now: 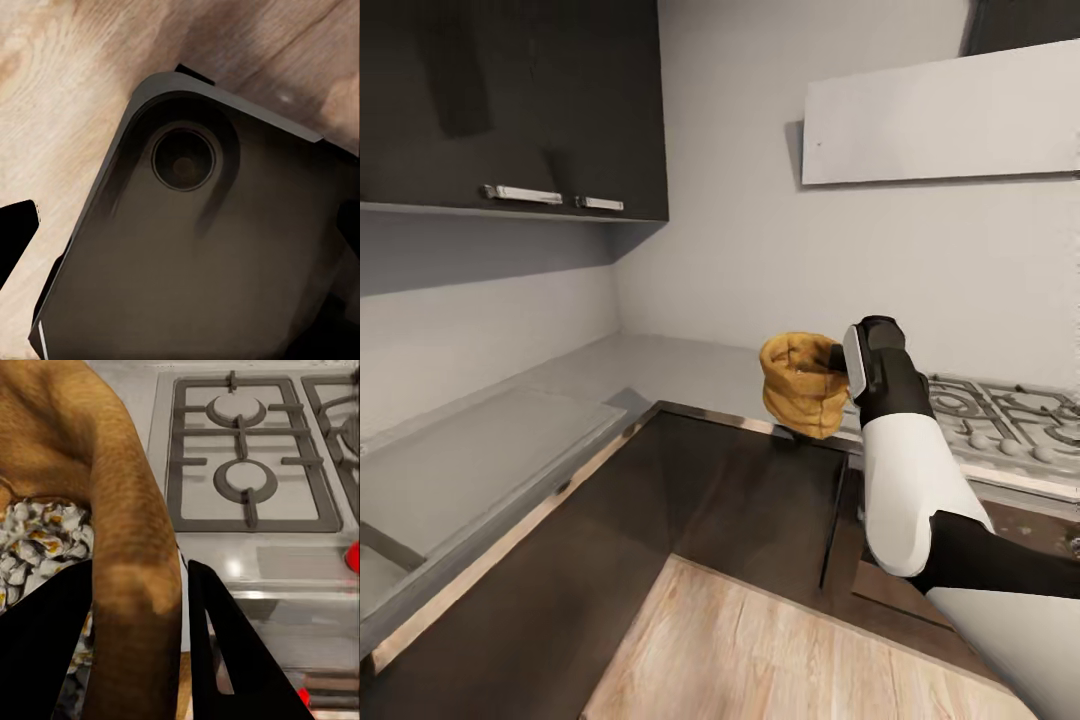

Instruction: In the kitchen, take the popcorn bag from the countertop, put it into the microwave, and heat it until the popcorn is cooked so the cooked popcorn ends up inside the bag.

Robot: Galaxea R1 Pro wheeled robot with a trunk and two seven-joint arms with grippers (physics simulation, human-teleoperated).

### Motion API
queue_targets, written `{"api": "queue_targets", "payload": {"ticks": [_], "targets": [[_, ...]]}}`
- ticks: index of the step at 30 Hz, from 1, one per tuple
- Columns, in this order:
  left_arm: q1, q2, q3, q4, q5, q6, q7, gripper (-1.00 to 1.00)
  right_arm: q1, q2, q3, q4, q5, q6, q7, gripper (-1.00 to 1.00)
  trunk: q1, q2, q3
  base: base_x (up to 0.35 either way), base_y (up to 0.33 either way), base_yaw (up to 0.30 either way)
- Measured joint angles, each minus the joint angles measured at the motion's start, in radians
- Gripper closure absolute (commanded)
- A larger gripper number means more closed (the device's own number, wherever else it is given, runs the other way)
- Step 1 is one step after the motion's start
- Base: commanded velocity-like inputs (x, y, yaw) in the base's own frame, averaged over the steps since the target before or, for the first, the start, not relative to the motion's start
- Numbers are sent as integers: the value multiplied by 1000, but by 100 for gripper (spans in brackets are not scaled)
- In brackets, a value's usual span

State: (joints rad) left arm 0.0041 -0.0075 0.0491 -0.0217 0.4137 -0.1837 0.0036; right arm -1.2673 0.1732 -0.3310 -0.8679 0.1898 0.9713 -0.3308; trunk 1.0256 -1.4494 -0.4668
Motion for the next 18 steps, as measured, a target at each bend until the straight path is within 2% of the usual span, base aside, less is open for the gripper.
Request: {"api": "queue_targets", "payload": {"ticks": [2, 10, 18], "targets": [[0, 0, 0, 0, 2, 1, 0, -100, 4, 0, 0, 0, 0, -30, 4, 100, 0, 0, 0, -346, 0, 0], [0, -2, 0, 0, 0, -1, 1, -100, 4, 0, 0, 0, 1, -32, 4, 100, 0, 0, 0, -346, 0, -4], [0, 0, 0, 0, 1, 0, 0, -100, 4, 0, 0, 0, 14, -17, -2, 100, 0, 0, 0, -346, 0, -257]]}}
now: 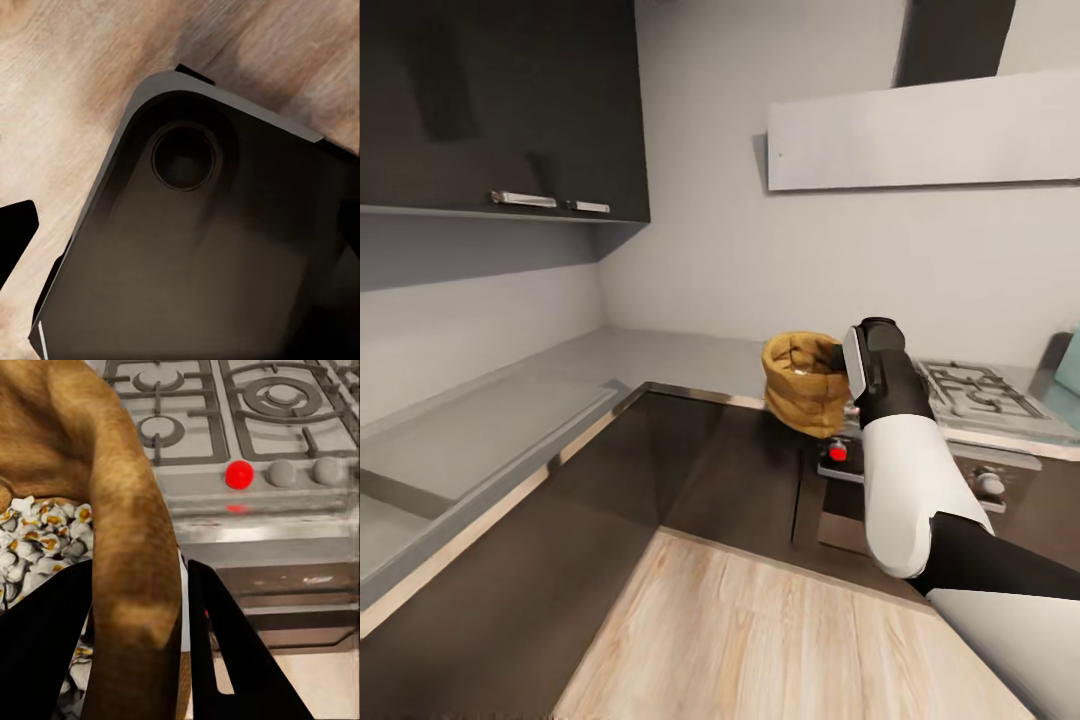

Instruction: In the kitchen, take the popcorn bag from the countertop, put it into the microwave, and heat it until the popcorn is cooked so the cooked popcorn ends up inside the bag.

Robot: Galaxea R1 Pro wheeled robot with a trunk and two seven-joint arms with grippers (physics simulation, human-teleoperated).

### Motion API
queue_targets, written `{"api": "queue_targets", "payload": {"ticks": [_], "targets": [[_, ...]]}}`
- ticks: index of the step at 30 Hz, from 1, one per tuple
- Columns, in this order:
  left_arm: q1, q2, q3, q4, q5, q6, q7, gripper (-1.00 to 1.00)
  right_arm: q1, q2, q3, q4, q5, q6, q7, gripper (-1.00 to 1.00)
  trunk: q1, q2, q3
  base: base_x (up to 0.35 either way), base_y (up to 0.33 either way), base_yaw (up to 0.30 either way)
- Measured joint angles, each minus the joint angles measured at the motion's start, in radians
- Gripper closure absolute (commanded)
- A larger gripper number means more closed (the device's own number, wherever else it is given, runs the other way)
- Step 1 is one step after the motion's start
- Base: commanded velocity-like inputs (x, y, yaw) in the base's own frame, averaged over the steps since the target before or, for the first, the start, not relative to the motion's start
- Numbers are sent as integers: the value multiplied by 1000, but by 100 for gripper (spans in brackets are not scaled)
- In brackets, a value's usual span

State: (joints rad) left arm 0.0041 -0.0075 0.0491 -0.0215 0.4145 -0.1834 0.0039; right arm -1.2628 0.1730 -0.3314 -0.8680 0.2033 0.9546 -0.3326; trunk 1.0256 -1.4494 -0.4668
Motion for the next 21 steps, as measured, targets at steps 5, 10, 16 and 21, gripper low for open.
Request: {"api": "queue_targets", "payload": {"ticks": [5, 10, 16, 21], "targets": [[0, 0, 0, 0, 0, -1, 0, -100, 0, 0, 0, 0, 0, -4, 0, 100, 0, 0, 0, -346, 0, -189], [0, 0, 0, 0, 0, -1, 0, -100, 0, 0, -4, -1, -10, -13, 5, 100, 0, 0, 0, -346, 0, -11], [0, 0, 0, 0, 0, -1, 0, -100, 0, 0, -5, -2, -12, -13, 7, 100, 0, 0, 0, -346, 0, 0], [0, 0, 1, 0, 0, 0, 0, -100, 0, 0, -3, -2, -12, -13, 4, 100, 0, 0, 0, -256, 0, -12]]}}
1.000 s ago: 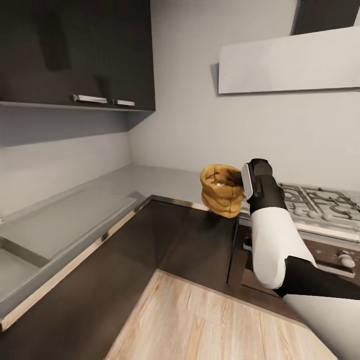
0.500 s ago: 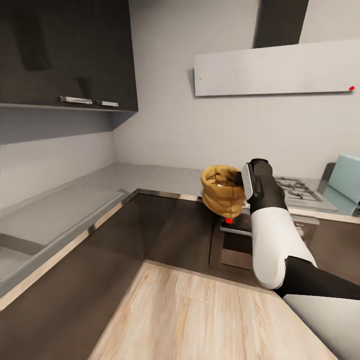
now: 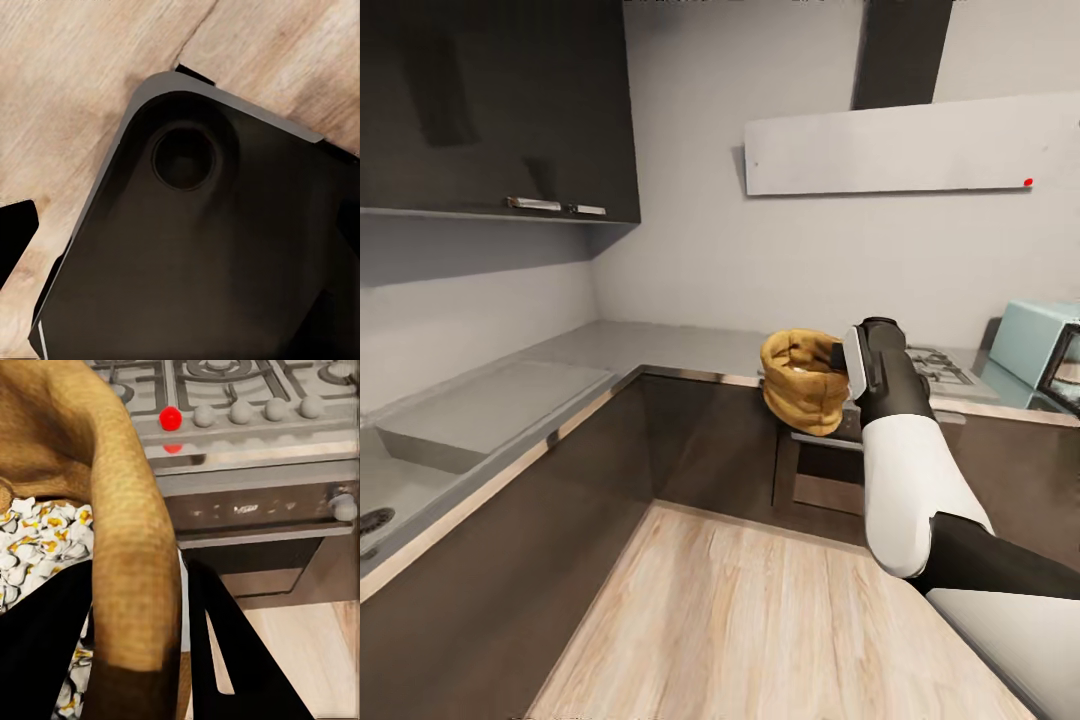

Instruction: In the kitchen, take the popcorn bag from the countertop, put it into the microwave, and heat it until the popcorn is cooked so the cooked popcorn ends up inside the bag.

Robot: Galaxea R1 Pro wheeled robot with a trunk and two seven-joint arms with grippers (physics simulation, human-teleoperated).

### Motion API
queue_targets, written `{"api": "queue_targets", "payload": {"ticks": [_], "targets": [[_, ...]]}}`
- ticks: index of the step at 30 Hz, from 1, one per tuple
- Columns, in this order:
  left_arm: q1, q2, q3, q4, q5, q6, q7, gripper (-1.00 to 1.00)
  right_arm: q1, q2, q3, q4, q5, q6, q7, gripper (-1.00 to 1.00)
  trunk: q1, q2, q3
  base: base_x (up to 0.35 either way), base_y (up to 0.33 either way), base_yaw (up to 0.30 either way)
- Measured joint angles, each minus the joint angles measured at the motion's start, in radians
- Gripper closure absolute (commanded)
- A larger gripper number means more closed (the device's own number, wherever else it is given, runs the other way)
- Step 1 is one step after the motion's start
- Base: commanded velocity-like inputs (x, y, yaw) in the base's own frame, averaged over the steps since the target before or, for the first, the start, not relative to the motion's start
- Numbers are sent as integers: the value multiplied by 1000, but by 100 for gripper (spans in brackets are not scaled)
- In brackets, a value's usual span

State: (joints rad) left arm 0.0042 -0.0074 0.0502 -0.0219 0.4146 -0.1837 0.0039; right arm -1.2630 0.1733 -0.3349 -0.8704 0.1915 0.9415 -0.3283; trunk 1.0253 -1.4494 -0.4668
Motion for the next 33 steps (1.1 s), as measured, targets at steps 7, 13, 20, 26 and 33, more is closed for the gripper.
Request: {"api": "queue_targets", "payload": {"ticks": [7, 13, 20, 26, 33], "targets": [[0, 2, 2, -1, 2, 1, 0, -100, 0, 0, -1, -1, 4, 3, -6, 100, 0, 0, 0, -13, 0, -257], [0, 3, 2, -1, 3, 1, 0, -100, 0, 0, -1, 0, 6, 6, -7, 100, 0, 0, 0, 0, 0, -295], [0, 2, 2, -1, 3, 2, 0, -100, 0, 0, -1, 0, 6, 10, -7, 100, 0, 0, 0, -48, 0, -295], [0, 0, 1, -1, -1, 1, 0, -100, 0, -1, -1, 0, 6, 12, -7, 100, 0, 0, 0, -323, 0, -295], [0, 1, 1, -1, 1, 1, 0, -100, 0, -1, -1, 0, 6, 13, -7, 100, 0, 0, 0, -254, 0, -295]]}}
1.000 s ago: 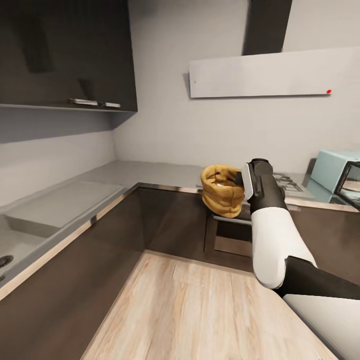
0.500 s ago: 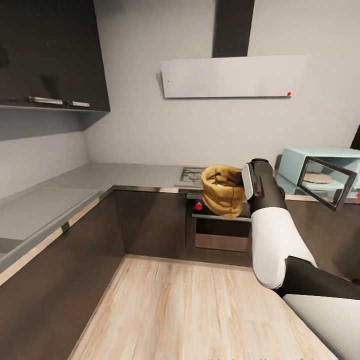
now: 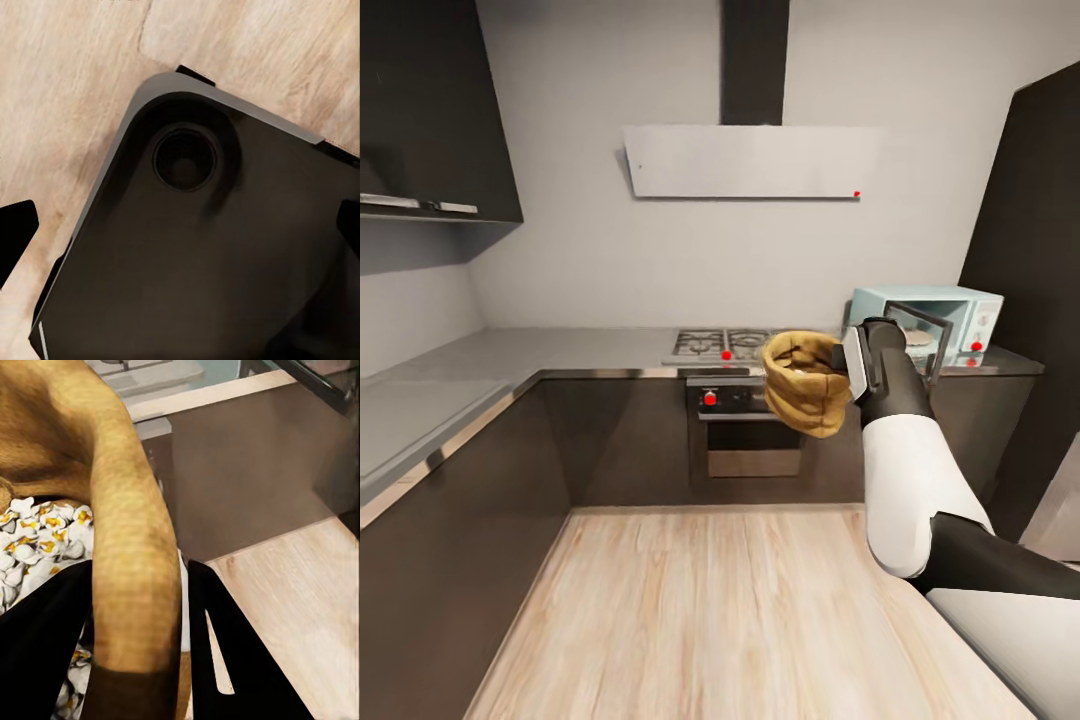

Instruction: In the kitchen, take the popcorn bag from the countertop, put it into the microwave, and heat it until the popcorn is cooked so the cooked popcorn ends up inside the bag.

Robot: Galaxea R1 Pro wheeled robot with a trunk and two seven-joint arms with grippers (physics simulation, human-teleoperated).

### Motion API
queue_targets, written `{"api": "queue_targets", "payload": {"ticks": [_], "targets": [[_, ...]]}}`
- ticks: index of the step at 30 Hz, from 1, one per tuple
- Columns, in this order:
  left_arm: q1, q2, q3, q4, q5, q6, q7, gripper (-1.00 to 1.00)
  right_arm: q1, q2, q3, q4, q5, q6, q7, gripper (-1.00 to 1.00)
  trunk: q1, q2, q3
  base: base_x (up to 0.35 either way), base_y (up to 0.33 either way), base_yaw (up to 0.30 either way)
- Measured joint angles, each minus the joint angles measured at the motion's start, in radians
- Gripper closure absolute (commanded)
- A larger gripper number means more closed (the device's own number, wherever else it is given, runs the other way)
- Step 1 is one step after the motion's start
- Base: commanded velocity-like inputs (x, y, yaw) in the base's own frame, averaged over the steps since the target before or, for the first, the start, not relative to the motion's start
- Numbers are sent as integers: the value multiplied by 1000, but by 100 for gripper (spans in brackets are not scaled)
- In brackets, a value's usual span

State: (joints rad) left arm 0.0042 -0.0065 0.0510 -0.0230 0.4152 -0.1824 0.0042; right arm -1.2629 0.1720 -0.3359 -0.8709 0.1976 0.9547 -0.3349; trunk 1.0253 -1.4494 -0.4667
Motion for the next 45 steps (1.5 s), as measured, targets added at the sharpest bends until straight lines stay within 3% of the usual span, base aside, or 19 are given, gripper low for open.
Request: {"api": "queue_targets", "payload": {"ticks": [45], "targets": [[0, -3, -2, 0, -6, -2, 19, -100, 0, -13, 0, 3, -1, -1, 0, 100, 0, 0, 0, -1, 0, -295]]}}
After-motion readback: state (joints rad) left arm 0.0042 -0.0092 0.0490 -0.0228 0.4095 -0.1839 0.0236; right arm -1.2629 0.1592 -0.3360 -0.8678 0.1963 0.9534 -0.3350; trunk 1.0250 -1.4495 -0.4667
